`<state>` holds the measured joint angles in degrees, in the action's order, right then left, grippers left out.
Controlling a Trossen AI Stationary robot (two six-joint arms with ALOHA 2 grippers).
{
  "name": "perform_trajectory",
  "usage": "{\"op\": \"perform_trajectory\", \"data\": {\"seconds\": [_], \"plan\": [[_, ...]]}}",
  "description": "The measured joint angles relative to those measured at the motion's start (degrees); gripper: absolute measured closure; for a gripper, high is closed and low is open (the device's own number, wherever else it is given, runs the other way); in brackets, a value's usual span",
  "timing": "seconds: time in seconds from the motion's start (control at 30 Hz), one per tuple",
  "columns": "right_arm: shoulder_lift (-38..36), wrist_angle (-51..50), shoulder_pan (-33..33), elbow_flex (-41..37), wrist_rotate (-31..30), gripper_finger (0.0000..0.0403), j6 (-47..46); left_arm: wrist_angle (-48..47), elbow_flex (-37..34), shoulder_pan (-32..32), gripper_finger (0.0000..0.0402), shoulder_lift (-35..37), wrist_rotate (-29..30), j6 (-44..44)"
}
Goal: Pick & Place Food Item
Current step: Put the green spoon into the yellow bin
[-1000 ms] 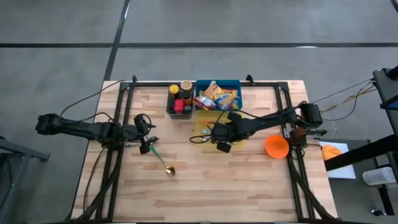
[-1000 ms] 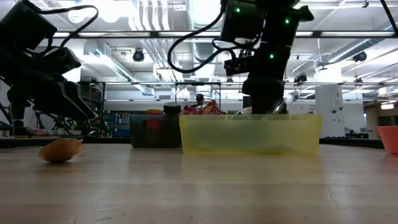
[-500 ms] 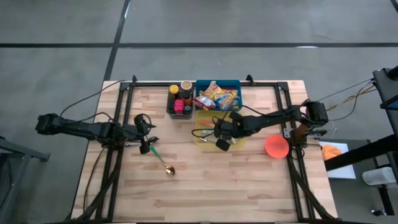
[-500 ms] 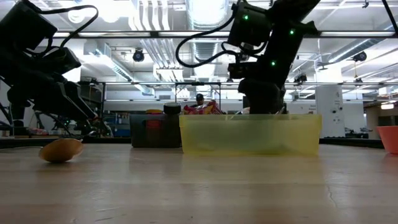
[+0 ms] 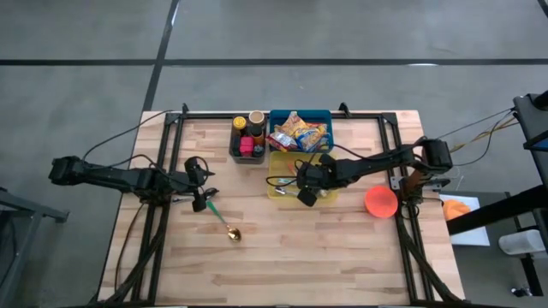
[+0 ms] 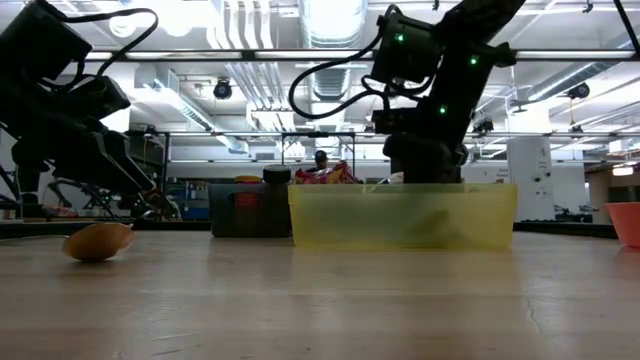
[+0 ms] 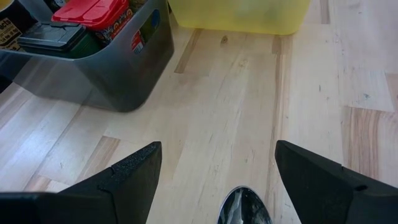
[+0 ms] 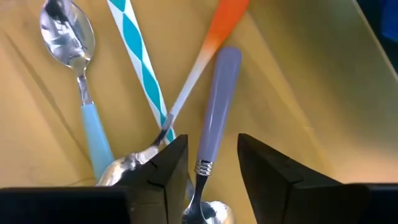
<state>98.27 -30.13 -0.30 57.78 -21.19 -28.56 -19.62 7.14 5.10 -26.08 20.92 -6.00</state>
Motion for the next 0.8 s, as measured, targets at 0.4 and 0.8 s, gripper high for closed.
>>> {"op": "perform_trajectory", "data": {"seconds": [0.4,0.8], "plan": [[-0.90,-4.27,0.08,3.64,-0.06,0.0261,-1.09,0.01,0.00,-0.01,0.0085,0.01,-0.01,0.00],[-1.95,-8.33,6.21,14.64,-4.78,0.0261,-1.21,0.01,0.00,-0.01,0.0085,0.01,-0.01,0.00]]}}
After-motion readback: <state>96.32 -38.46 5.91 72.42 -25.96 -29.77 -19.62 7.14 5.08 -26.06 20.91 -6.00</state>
